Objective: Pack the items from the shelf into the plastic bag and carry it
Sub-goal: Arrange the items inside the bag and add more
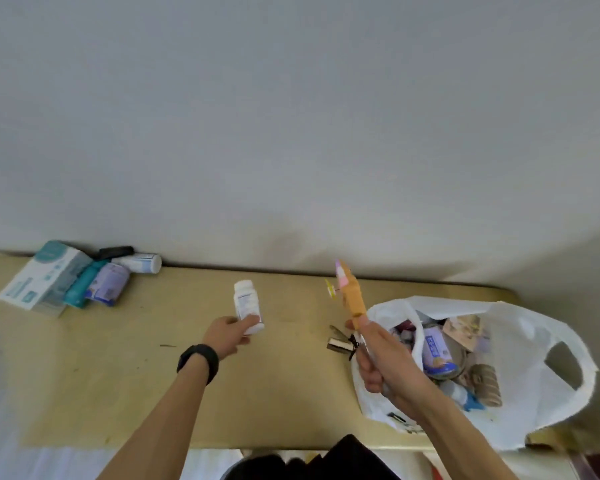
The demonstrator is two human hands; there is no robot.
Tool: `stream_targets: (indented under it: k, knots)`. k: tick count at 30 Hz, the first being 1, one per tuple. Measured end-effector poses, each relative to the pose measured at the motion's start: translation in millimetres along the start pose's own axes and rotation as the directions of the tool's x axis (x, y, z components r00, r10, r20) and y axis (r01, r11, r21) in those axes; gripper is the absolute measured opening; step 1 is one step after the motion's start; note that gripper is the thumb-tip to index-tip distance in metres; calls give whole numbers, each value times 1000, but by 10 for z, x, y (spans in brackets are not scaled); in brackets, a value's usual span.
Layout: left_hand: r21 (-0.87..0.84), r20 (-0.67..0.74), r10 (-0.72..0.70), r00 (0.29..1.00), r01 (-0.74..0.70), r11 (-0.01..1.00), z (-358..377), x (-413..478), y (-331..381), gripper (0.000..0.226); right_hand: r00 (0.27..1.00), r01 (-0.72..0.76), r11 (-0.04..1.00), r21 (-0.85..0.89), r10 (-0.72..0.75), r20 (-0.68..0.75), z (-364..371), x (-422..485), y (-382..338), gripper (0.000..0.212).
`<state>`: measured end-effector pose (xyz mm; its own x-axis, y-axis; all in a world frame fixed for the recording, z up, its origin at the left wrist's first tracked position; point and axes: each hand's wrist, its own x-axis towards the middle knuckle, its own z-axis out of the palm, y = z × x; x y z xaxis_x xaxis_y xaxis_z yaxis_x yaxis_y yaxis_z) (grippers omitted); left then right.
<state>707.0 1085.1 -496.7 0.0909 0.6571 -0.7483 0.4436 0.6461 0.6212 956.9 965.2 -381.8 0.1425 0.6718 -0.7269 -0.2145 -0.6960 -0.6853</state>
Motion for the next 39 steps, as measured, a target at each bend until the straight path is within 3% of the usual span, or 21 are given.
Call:
stream_targets:
  k: [3,6,9,12,15,19,22,26,30,32,36,39]
  knots:
    - [57,-42,190,981,-187,981,307,-350,573,36,992,123,992,-20,-124,-13,-400,-240,-228,53]
    - [159,-11,404,915,-397,904,765,-749,1218,35,964,263,963,55,-260,-60,-962,-507,-348,48]
    - [299,92,571,816,-569,766,1424,-1121,1742,33,939,324,937,133,-301,-164,-1621,-784,-302,51]
    - [508,285,629,723,-671,541,2175,-1430,2042,48,936,306,933,189,-258,-241,-2271,-958,-72,47]
    - [717,486,523,700,-661,220,2852,-1538,2051,46,938,260,937,233,-188,-292,-2796,-1053,249,42]
    - [810,575,348,741,-576,-113,3281,-1436,1722,55,949,225,949,223,-162,-269,-3098,-1079,564,54]
    - [833,552,269,790,-502,-234,3402,-1311,1481,50,957,172,972,159,-126,-260,-3102,-975,764,57]
    - [845,517,274,811,-433,-314,3391,-1099,1294,42,970,83,996,35,-72,-231,-2928,-878,941,55]
    - [799,526,394,753,-280,-532,3176,-999,1246,42,973,11,999,-43,-20,-229,-2784,-849,1058,43]
    - [823,478,450,755,-205,-530,3045,-1047,1317,50,972,-1,1000,-20,-3,-236,-2751,-817,1106,43]
    - [941,183,448,875,-24,-338,2794,-1203,1529,46,972,8,997,-81,-26,-232,-2701,-704,1058,44]
    - [982,170,401,900,-120,-148,2626,-1285,1591,33,962,37,972,-230,-98,-256,-2617,-556,930,37]
